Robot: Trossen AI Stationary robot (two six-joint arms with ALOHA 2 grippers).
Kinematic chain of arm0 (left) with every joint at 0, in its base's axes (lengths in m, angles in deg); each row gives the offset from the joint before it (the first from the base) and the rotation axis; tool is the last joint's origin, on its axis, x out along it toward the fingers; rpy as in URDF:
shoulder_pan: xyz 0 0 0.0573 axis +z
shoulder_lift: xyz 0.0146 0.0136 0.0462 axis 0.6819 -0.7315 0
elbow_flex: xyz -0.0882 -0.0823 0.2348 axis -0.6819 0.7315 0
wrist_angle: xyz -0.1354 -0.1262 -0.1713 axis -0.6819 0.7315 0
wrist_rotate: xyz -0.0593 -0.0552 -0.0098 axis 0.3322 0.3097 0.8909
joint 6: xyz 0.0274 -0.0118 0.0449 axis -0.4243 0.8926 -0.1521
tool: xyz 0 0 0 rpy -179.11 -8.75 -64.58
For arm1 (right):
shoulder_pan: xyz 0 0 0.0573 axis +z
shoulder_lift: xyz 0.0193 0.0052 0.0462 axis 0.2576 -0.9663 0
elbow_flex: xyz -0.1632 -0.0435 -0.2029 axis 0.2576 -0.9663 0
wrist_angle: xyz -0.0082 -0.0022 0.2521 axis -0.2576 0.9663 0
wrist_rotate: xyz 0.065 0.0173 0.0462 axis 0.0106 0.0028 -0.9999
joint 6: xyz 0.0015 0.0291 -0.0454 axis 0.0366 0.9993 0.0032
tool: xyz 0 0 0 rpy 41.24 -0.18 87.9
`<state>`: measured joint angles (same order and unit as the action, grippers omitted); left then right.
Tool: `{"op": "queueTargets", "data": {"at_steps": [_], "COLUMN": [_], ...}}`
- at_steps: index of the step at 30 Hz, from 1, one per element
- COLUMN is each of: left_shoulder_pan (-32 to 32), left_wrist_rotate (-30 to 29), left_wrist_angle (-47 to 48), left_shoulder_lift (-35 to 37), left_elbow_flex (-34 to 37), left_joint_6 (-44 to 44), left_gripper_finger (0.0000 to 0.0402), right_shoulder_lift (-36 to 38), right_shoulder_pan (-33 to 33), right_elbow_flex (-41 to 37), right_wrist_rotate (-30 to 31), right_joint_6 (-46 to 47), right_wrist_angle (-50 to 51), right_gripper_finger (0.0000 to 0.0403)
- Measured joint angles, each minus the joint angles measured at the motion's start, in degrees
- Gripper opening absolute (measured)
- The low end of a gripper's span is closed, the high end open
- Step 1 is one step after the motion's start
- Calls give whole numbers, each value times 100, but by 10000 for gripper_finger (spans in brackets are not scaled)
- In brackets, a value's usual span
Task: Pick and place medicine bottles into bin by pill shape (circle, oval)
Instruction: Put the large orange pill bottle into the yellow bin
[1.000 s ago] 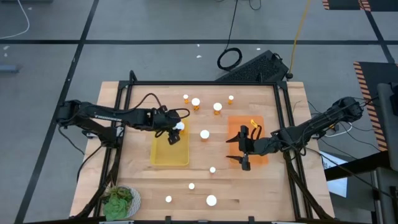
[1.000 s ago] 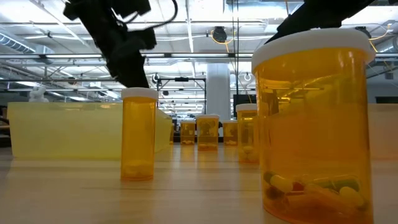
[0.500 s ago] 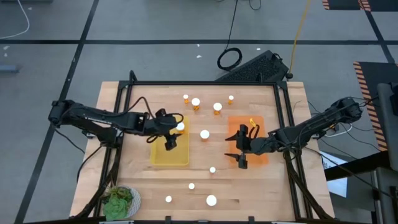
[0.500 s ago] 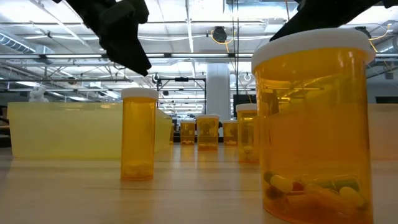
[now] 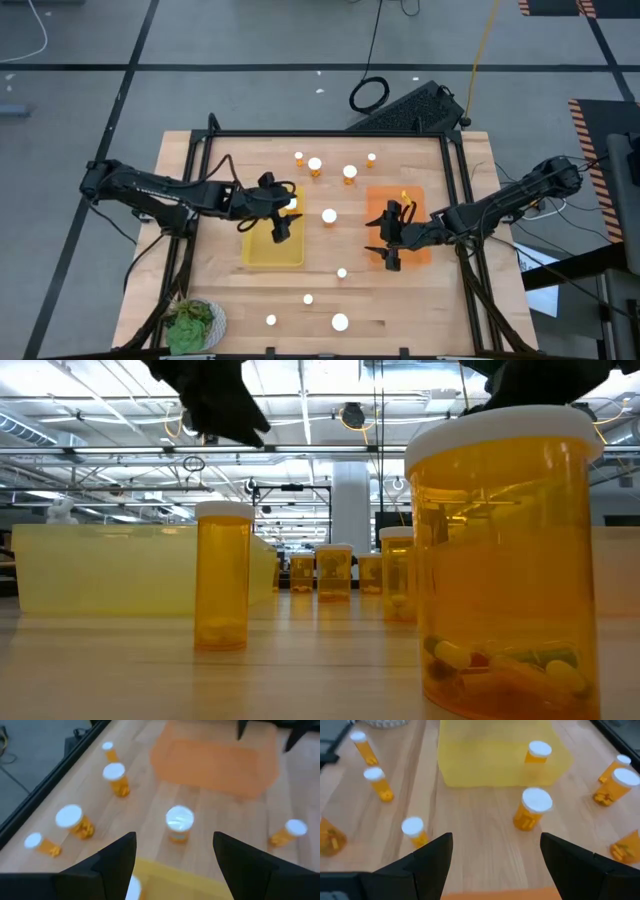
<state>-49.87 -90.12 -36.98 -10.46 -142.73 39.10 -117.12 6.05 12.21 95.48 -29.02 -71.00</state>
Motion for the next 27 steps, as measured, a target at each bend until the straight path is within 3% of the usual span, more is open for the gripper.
{"op": "queueTargets", "data": {"at_steps": [6,11,13,21,27], "left_shoulder_pan": [-29,-178,-216,103,467], "left_wrist_rotate": [-13,-927,-994,129,920], "left_wrist_angle": [389,811,1005,1286,1765], "left_shoulder_lift": [-236,-490,-475,-850,-1644], "left_elbow_flex": [-512,-1042,-1124,-1716,-2458], "left_joint_6": [251,49,-9,-663,-1372], "left_gripper_finger": [266,266,266,267,276], "right_shoulder_lift": [0,111,169,338,383], "right_shoulder_pan": [0,-27,-48,-140,-240], "right_elbow_flex": [0,1,0,2,2], "right_wrist_rotate": [5,11,27,186,176], "right_joint_6": [-276,-460,-455,-533,-622], "right_wrist_angle": [151,194,138,104,134], "right_gripper_finger": [297,297,297,297,297]}}
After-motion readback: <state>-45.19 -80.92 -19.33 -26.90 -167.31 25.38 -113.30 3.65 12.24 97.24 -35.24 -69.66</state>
